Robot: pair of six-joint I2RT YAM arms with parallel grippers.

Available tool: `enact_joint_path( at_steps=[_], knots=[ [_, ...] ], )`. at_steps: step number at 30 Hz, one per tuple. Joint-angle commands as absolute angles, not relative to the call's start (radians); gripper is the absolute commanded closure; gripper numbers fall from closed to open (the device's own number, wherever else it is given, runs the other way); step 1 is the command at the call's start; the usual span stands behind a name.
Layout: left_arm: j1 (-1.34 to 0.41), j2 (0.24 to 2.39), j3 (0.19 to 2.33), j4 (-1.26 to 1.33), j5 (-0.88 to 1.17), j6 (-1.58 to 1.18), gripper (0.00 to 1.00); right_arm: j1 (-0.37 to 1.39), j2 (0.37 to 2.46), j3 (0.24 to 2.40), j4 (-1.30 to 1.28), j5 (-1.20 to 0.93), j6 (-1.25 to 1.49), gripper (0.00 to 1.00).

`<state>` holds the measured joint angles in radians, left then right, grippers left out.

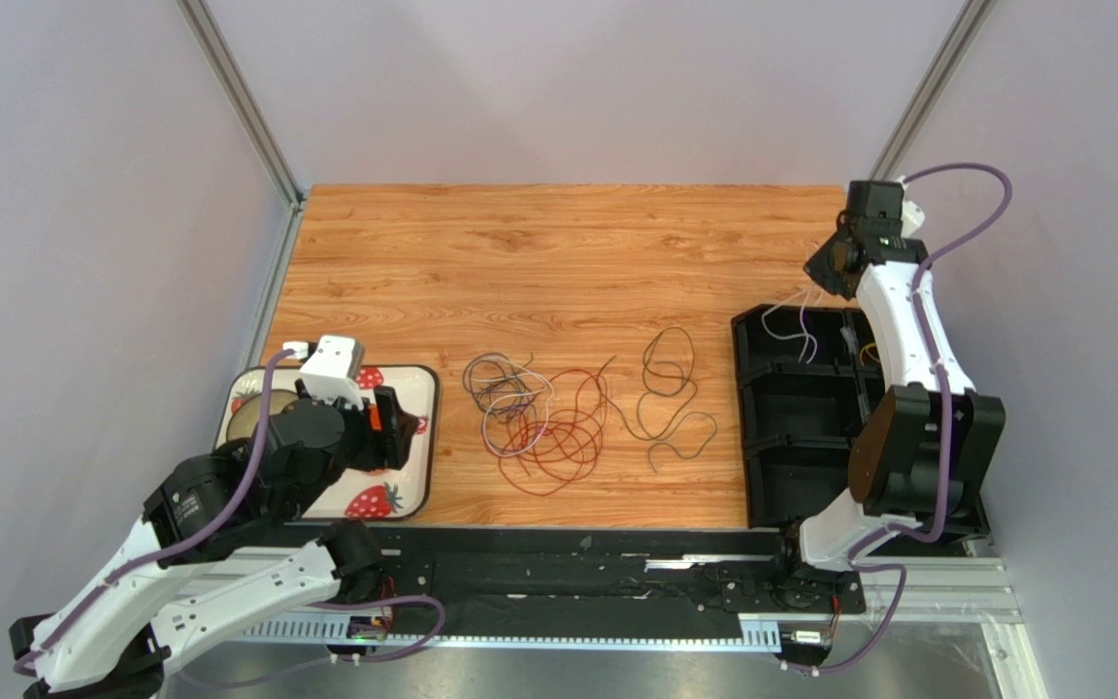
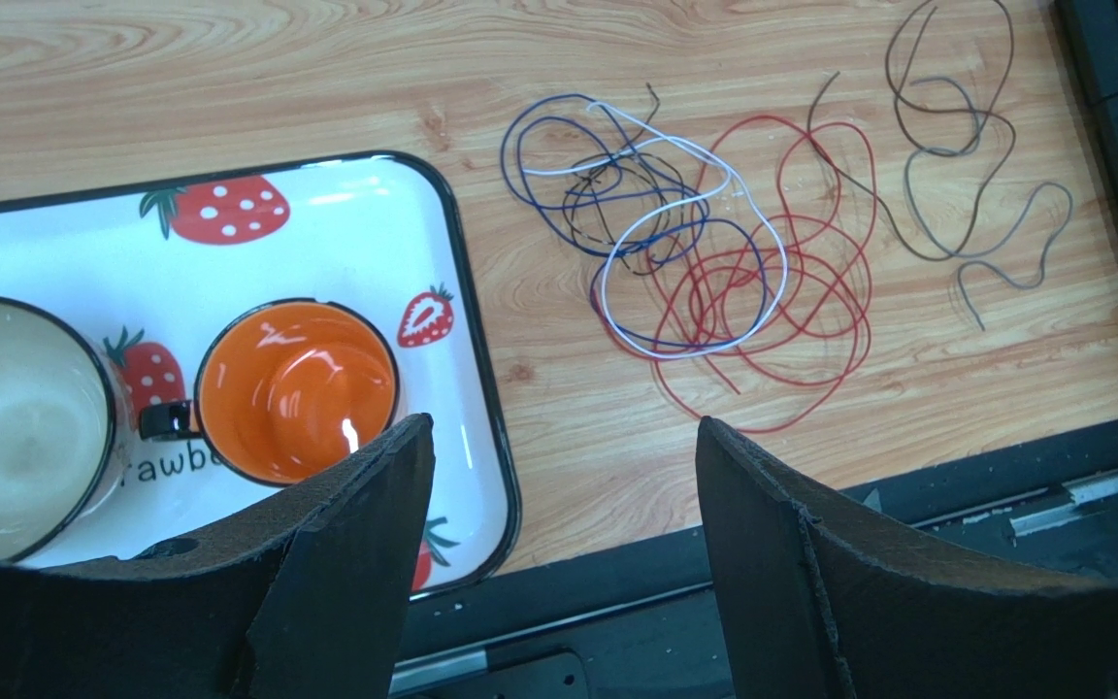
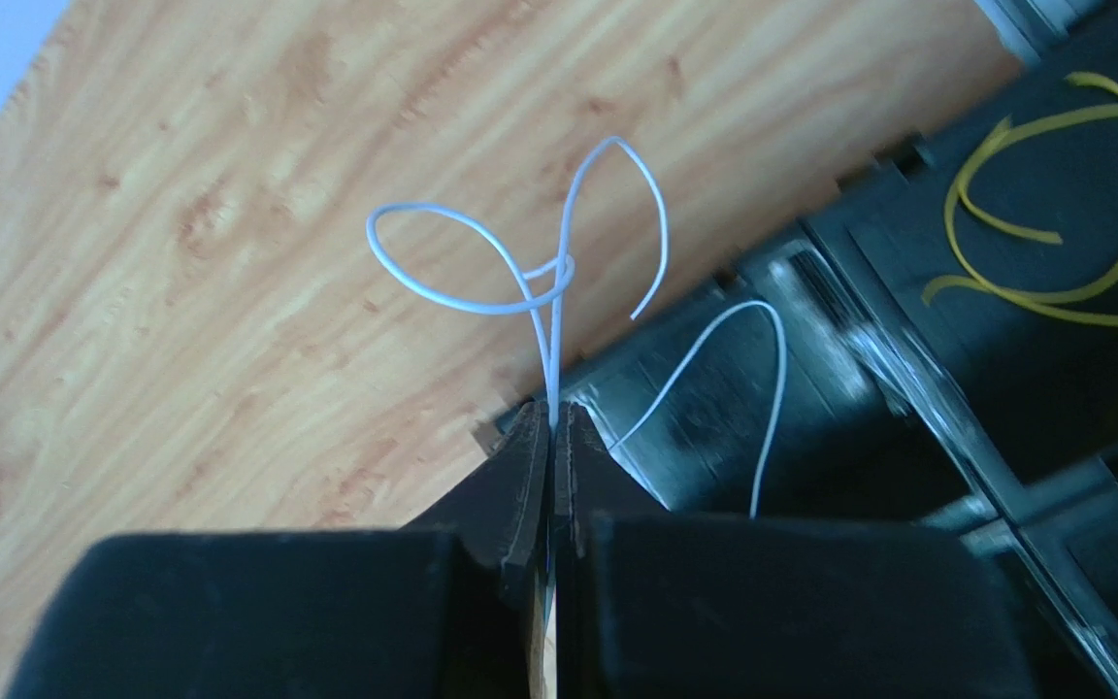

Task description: Untangle the cables

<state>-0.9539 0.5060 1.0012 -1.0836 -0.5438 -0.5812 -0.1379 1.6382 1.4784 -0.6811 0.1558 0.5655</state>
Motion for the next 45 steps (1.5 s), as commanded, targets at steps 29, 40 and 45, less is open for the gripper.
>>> enact_joint_path(
  at_steps=[29,40,45],
  knots=[
    [-0.953,0.469,0.999,-1.063,-0.522,-0.578,0.25,-0.233,1.336,1.089,-0.526,0.077,0.686,1.0],
    [-0.953,0.474,0.999,-1.068,-0.528,-0.583,0.25,-0.252,1.485,1.092,-0.428,-0.025,0.821,1.0],
    [-0.953,0.472,1.0,-1.071,-0.532,-0.588,0.25,-0.253,1.489,1.029,-0.393,-0.018,0.838,1.0]
  ],
)
